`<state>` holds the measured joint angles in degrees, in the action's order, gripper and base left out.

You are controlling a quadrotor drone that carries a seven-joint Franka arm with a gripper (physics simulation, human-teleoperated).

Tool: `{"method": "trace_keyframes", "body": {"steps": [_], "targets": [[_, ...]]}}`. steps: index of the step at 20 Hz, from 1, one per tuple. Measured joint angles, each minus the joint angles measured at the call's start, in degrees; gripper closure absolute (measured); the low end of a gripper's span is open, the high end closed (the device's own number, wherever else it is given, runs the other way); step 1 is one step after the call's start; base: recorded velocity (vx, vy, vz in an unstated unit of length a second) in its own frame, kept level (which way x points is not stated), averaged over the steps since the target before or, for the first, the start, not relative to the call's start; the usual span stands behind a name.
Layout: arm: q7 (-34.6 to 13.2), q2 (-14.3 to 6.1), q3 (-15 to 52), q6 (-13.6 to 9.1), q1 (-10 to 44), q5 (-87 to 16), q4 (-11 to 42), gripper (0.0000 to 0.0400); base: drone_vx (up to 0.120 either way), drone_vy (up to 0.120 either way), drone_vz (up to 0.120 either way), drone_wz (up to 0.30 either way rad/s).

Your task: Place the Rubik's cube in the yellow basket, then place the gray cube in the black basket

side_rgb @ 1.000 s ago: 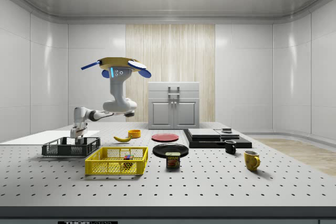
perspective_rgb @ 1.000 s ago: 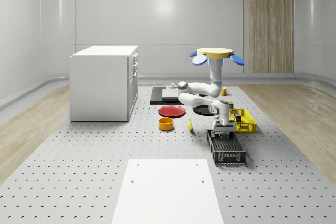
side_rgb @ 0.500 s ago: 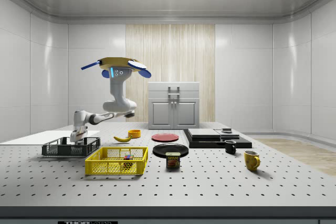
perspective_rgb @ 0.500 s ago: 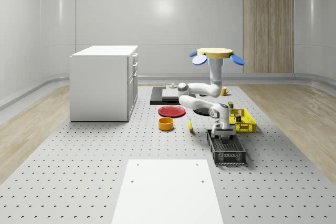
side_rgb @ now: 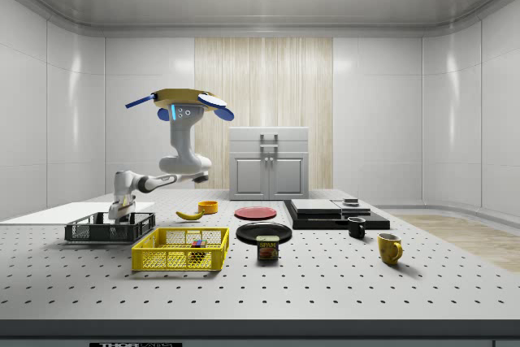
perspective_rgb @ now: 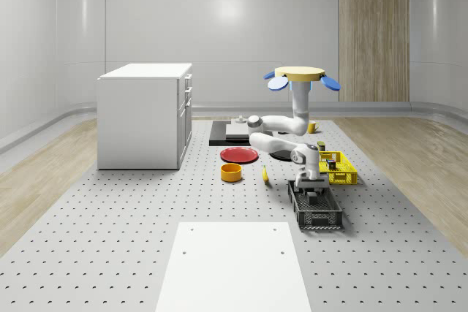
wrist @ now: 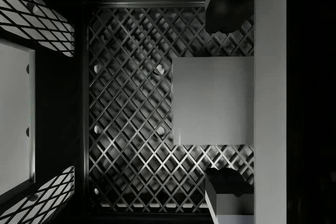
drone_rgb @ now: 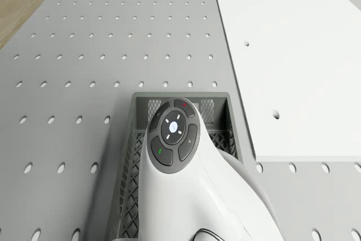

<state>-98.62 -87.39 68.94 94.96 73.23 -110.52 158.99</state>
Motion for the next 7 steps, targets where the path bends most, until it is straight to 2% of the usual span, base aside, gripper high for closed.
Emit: {"method": "trace_keyframes", "body": {"steps": [7], "targets": [[0.02,0.04,2.41,-1.1,-0.5,2.2,0.81,0.0003,0.0,0.0,0.0,0.0]]}}
